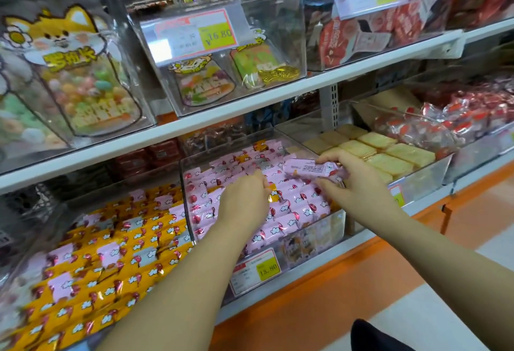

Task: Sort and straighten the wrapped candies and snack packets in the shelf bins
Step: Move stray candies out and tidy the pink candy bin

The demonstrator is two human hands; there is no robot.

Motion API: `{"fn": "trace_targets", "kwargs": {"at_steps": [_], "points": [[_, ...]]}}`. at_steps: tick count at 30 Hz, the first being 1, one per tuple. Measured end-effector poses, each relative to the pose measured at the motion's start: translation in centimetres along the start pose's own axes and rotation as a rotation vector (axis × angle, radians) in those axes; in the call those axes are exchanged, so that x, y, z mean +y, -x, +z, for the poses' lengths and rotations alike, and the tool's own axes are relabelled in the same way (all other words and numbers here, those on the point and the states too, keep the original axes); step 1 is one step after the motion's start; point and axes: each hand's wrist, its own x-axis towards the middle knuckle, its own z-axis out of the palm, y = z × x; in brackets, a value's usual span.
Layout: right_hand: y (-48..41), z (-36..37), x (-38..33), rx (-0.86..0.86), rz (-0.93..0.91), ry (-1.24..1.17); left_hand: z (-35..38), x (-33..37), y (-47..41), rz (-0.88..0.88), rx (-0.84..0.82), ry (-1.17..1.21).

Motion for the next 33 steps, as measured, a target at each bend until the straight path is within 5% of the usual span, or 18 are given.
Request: {"fn": "trace_targets", "kwargs": {"at_steps": [12,19,26,33], "points": [[-1.4,0.0,-3.0,0.082,0.051,-0.200,-2.6,0.2,2.3,0.021,0.351,0.424],[-2.0,1.4,-4.7,-0.040,0.028,-0.365,-5.8,-1.0,6.0,-0.157,0.700,0.776],[-2.8,2.8,-5.1,-0.005,-0.034,-0.334,-4.5,-2.9,7.4,-0.177,0.685,0.803],[-4.0,3.8,-6.2,-0.300,-0.098,-0.145,-2.9,-3.5,8.3,-0.092,0.588,0.820]]}}
